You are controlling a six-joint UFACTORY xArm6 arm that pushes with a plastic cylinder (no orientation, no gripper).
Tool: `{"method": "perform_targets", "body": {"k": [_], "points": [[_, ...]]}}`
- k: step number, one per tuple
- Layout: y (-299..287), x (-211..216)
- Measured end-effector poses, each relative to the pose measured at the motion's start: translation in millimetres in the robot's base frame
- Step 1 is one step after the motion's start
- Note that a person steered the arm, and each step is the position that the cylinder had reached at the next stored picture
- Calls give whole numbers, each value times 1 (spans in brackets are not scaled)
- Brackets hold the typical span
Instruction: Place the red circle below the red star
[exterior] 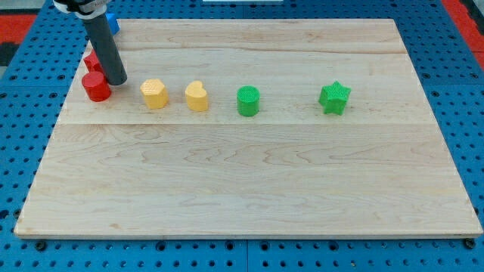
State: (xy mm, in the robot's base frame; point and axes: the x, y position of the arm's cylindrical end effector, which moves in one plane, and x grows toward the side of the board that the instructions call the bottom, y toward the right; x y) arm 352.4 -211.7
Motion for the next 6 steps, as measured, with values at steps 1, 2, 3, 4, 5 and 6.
{"method": "perform_targets", "body": {"k": [1, 2, 3, 4, 5, 6], "points": [[-6, 0], [-8, 13], [-9, 43], [4, 85], [97, 113], [161, 105]]}}
